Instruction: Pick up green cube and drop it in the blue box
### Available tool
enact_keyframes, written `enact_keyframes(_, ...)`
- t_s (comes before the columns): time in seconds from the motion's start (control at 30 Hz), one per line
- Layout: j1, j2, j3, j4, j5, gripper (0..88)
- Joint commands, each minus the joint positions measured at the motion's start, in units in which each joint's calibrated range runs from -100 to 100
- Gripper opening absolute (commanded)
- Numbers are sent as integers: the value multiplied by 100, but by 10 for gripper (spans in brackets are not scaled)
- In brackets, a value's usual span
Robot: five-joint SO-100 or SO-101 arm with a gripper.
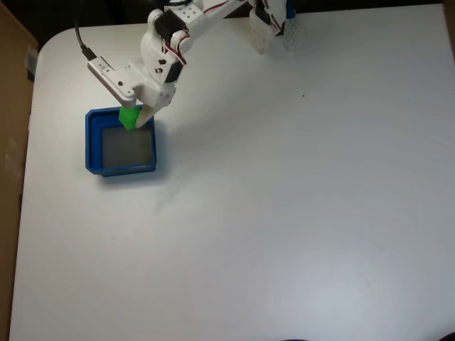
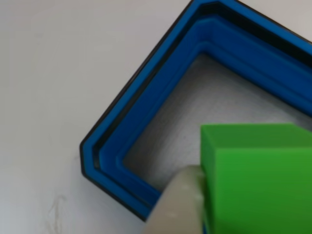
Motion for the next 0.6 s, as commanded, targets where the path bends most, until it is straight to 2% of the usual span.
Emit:
enact_keyframes(0.0,101,441,-926,-75,-20,5)
enact_keyframes(0.57,325,1519,-1974,-75,-20,5)
